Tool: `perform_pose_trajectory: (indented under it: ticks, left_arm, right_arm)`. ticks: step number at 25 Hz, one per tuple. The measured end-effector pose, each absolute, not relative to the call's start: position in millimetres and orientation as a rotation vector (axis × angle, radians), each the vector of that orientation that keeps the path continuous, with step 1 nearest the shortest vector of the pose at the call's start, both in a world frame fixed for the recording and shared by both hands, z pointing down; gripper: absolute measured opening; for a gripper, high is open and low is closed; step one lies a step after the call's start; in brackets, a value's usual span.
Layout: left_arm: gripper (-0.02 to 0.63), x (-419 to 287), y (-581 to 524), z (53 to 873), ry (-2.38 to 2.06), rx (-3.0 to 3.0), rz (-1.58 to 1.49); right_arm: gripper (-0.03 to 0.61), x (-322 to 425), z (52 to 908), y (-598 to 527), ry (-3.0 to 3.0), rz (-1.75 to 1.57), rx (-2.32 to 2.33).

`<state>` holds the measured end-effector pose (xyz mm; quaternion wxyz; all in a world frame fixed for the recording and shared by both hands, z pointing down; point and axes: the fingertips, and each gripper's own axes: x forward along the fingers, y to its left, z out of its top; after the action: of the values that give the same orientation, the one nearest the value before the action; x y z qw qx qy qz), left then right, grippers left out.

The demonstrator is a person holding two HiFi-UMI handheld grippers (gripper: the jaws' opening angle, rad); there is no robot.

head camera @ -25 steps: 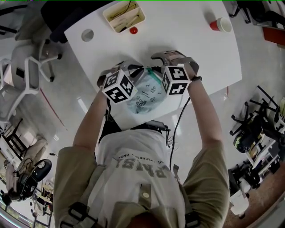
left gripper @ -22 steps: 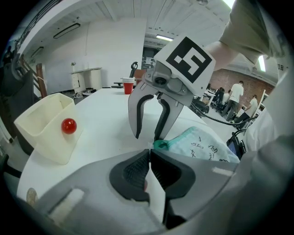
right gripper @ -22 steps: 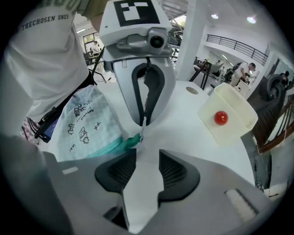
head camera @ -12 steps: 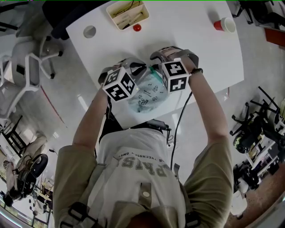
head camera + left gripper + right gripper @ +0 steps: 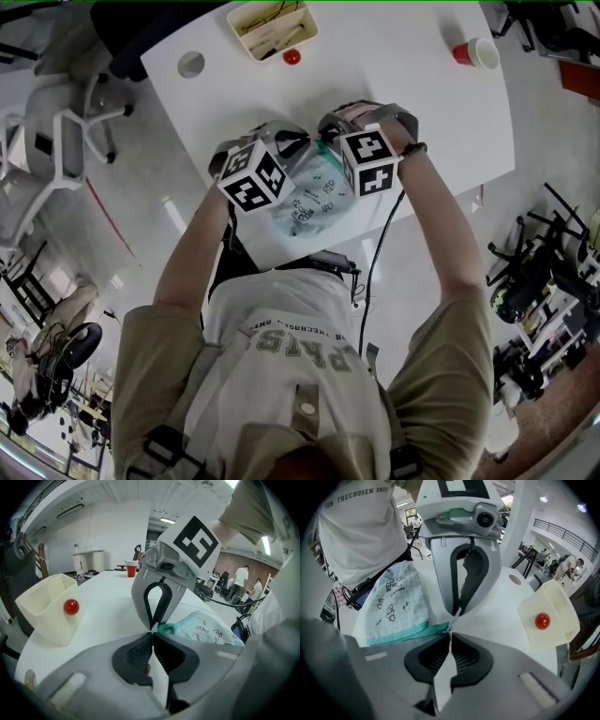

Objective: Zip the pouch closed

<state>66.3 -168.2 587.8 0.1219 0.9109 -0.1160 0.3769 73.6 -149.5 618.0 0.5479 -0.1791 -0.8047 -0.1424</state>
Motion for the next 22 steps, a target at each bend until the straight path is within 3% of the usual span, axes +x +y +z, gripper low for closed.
perform_pose_trajectory:
  ticks: [22]
  left_arm:
    - [0.020, 65.7, -169.7, 597.8, -0.342, 2.639, 1.128]
  right_arm:
    - [0.003, 77.3, 620.2, -146.4, -1.867, -0.362, -0.414]
